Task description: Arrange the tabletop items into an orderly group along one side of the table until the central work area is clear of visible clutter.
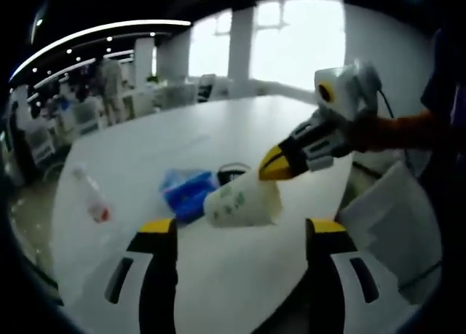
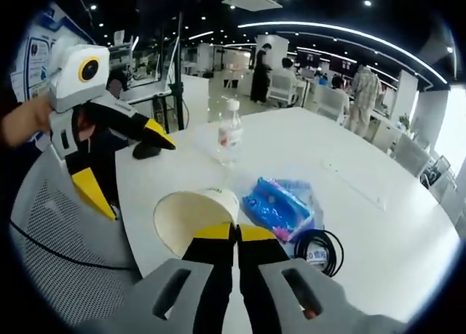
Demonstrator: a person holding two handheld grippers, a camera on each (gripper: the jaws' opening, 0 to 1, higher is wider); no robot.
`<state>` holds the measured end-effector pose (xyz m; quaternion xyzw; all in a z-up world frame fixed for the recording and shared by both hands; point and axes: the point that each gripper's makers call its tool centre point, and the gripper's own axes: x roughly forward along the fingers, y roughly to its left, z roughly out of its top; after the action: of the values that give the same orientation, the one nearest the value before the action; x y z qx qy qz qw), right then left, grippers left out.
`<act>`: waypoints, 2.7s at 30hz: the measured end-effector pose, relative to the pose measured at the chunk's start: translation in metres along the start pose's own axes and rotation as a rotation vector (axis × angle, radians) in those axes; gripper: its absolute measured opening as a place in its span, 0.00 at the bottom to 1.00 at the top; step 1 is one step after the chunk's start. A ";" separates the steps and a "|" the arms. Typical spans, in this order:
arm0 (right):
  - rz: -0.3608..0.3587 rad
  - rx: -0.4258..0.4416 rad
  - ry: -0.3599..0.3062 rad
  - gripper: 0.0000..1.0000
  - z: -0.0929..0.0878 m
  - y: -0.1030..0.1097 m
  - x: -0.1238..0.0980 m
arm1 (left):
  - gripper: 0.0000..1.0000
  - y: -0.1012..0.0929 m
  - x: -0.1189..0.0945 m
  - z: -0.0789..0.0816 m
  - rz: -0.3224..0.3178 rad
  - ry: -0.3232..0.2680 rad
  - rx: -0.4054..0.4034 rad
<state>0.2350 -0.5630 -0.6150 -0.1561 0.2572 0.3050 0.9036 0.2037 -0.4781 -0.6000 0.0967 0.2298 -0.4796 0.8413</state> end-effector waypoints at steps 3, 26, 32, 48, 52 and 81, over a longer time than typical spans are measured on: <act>0.018 -0.008 0.020 0.00 -0.001 0.001 0.003 | 0.70 0.001 -0.002 -0.004 0.009 -0.002 -0.008; 0.106 -0.200 0.145 0.00 0.004 -0.020 0.034 | 0.78 -0.002 -0.012 -0.049 0.068 0.067 -0.057; 0.121 -0.200 0.176 0.00 0.004 -0.028 0.042 | 0.84 0.001 -0.014 -0.047 0.085 0.058 -0.046; 0.165 -0.058 0.260 0.00 0.017 -0.047 0.071 | 0.97 0.006 -0.014 -0.045 0.117 0.037 -0.042; 0.182 -0.038 0.277 0.00 0.019 -0.048 0.077 | 0.97 0.007 -0.015 -0.044 0.118 0.028 -0.050; 0.203 0.113 0.346 0.00 0.044 -0.066 0.127 | 0.95 0.006 -0.014 -0.041 0.107 0.002 -0.017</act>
<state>0.3801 -0.5345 -0.6420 -0.1283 0.4395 0.3484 0.8179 0.1908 -0.4489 -0.6291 0.1021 0.2289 -0.4318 0.8664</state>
